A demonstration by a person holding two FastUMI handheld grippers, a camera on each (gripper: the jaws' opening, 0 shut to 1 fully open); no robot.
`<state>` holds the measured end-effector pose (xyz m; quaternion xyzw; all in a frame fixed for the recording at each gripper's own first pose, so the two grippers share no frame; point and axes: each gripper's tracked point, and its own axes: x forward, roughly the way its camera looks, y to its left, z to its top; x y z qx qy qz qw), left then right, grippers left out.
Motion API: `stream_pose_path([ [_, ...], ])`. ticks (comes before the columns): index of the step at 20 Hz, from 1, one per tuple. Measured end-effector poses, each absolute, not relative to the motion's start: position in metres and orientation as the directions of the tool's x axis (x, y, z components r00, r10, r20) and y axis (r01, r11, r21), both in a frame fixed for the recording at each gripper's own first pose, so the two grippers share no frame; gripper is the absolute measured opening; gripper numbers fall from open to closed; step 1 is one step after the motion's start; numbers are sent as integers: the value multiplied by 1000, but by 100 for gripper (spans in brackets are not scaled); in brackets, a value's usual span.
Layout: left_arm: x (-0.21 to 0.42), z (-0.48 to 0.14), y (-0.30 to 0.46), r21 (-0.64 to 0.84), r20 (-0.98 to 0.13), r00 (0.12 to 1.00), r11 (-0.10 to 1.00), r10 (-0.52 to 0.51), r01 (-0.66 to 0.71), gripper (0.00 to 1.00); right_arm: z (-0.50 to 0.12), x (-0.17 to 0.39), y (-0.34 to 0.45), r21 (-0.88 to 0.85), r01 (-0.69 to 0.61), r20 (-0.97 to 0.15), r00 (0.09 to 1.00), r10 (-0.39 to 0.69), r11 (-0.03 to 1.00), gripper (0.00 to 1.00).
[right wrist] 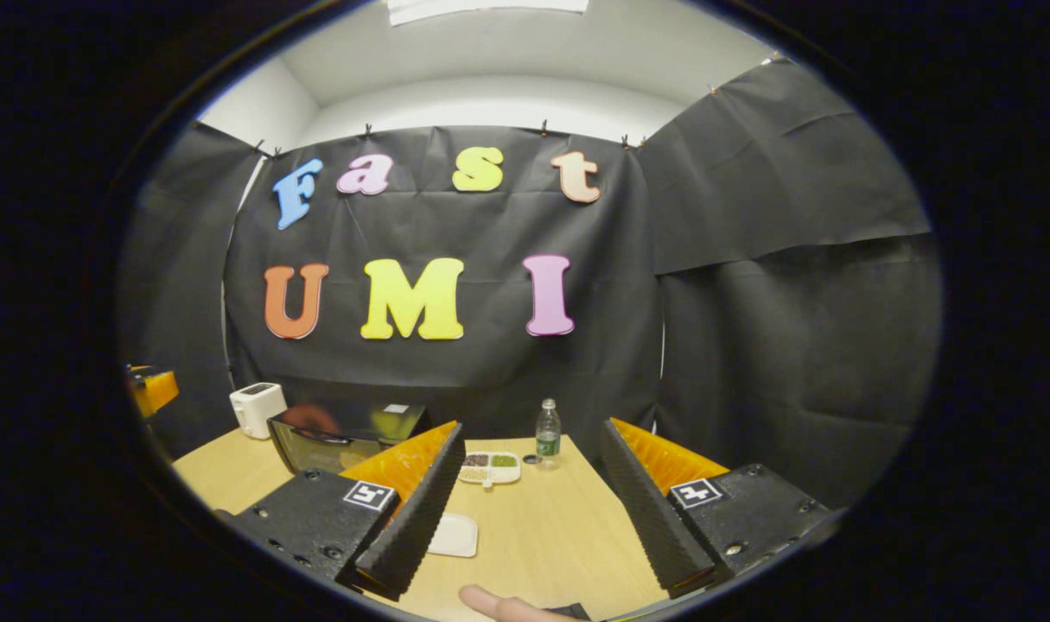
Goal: Open the electric oven with the left hand, put the food in, and close the electric oven.
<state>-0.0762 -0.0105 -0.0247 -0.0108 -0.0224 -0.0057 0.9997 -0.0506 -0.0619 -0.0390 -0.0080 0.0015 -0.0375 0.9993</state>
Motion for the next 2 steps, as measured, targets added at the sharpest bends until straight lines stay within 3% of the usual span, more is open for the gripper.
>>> stream_pose_path([
  [2,-77,-22,-14,-11,38,999,1000,-11,11,94,-38,-50,-63,-15,79,-2,997,-79,997,95],
])
